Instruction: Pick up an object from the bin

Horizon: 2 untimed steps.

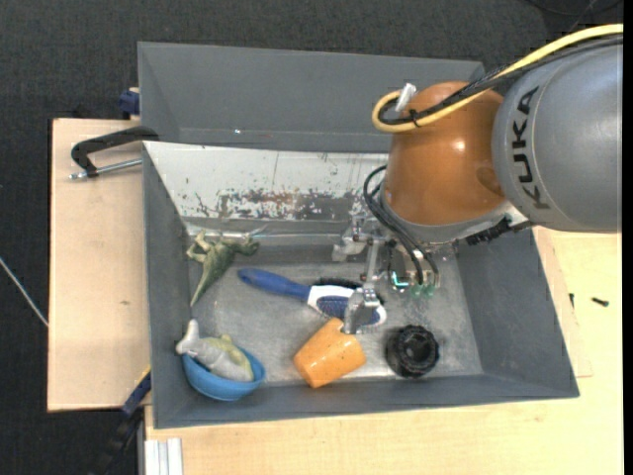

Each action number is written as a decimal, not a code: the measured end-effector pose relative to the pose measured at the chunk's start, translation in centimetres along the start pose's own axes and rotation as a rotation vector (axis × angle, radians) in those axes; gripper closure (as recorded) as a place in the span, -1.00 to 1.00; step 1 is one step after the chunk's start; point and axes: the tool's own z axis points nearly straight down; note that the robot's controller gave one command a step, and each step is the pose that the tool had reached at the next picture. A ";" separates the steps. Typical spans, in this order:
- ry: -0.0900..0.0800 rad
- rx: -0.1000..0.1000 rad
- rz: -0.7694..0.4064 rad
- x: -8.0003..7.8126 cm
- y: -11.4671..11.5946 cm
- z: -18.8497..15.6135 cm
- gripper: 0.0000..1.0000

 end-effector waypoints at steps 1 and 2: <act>-0.033 -0.005 0.040 -1.6 -1.0 6.8 -1.00; -0.016 -0.002 0.040 -2.9 -2.9 11.7 -1.00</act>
Offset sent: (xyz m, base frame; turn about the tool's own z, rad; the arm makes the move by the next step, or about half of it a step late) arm 0.0107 -0.0157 -0.0946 0.0464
